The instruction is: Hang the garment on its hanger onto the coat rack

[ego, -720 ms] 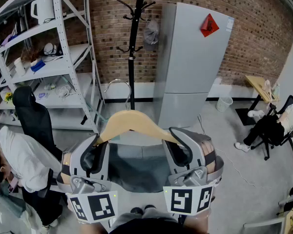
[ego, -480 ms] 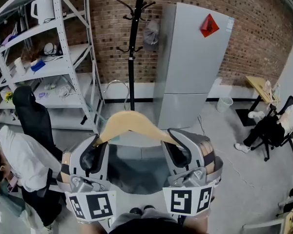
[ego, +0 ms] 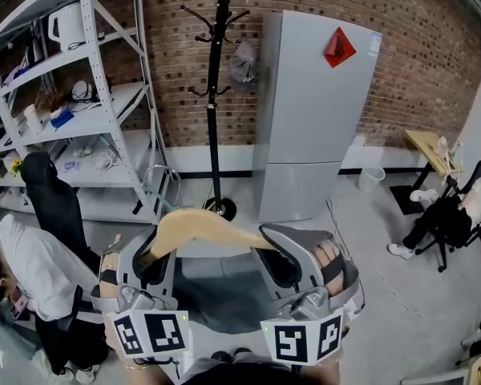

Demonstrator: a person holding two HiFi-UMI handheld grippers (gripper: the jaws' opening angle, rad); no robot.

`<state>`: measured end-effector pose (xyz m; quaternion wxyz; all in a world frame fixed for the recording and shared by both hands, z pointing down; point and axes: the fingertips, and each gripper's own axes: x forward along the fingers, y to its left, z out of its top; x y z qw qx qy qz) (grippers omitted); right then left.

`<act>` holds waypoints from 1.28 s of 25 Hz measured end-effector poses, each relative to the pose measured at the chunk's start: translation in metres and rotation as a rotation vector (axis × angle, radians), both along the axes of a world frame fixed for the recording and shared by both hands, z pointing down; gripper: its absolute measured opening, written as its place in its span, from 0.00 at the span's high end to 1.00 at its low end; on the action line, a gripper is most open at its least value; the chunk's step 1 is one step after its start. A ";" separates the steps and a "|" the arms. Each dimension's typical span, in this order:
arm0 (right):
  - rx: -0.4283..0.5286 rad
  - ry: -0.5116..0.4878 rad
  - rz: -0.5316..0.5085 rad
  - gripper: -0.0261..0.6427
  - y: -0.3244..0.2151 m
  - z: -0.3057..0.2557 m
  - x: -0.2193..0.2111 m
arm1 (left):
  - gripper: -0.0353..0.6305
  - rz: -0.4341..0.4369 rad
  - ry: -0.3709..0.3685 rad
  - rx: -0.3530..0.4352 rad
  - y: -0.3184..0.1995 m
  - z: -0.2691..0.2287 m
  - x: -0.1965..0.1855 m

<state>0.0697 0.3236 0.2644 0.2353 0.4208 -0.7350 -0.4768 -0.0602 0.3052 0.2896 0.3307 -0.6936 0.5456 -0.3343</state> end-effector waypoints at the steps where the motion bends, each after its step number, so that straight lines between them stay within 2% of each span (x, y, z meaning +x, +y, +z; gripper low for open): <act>1: 0.002 -0.004 -0.004 0.81 -0.002 0.000 0.004 | 0.74 -0.004 0.003 0.001 -0.002 0.000 0.003; 2: 0.003 -0.010 -0.008 0.81 -0.005 0.000 0.008 | 0.79 -0.008 0.006 0.007 -0.004 -0.001 0.007; 5: -0.001 -0.041 -0.015 0.81 -0.014 -0.002 0.019 | 0.85 -0.018 0.012 0.036 -0.011 -0.008 0.018; 15: -0.107 -0.113 -0.007 0.81 -0.064 0.022 0.031 | 0.87 -0.024 -0.030 0.021 -0.057 0.002 0.028; 24: -0.134 -0.090 0.036 0.81 -0.145 0.027 0.006 | 0.87 0.015 -0.022 0.007 -0.140 0.009 0.004; 32: -0.129 -0.056 0.082 0.81 -0.226 0.027 -0.034 | 0.87 0.053 -0.006 0.002 -0.221 0.009 -0.035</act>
